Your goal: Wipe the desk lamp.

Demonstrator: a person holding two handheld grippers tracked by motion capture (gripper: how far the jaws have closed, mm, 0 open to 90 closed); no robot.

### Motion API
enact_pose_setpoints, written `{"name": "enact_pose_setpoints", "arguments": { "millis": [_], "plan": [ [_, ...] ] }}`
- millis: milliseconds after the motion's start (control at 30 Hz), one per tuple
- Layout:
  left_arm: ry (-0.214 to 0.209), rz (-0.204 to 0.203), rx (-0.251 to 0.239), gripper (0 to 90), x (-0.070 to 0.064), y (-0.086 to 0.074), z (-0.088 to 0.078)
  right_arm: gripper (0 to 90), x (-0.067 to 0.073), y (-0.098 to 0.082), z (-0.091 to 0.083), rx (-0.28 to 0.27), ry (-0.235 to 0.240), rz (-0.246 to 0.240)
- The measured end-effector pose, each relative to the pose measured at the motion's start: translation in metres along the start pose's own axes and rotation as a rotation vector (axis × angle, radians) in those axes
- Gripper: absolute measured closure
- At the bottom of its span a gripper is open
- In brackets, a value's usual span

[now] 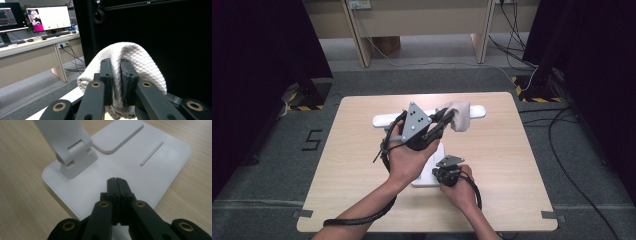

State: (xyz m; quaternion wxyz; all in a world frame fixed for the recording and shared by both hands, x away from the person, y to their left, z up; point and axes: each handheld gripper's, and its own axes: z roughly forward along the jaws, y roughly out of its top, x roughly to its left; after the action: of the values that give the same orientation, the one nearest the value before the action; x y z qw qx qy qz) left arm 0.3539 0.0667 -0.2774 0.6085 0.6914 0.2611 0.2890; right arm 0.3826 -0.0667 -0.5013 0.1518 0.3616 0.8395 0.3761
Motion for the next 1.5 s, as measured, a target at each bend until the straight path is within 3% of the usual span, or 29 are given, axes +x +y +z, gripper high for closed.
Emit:
{"name": "enact_pose_setpoints", "arguments": {
  "millis": [667,1500],
  "plan": [
    [-0.029,-0.013,0.002,81.4,-0.01,0.003,0.017,90.0,-0.001,-0.001,0.0,-0.008,0.006,0.003],
    [-0.039,0.013,0.019,81.3,-0.023,0.008,0.033,90.0,-0.001,-0.003,0.0,-0.022,0.008,0.007]
  ]
}}
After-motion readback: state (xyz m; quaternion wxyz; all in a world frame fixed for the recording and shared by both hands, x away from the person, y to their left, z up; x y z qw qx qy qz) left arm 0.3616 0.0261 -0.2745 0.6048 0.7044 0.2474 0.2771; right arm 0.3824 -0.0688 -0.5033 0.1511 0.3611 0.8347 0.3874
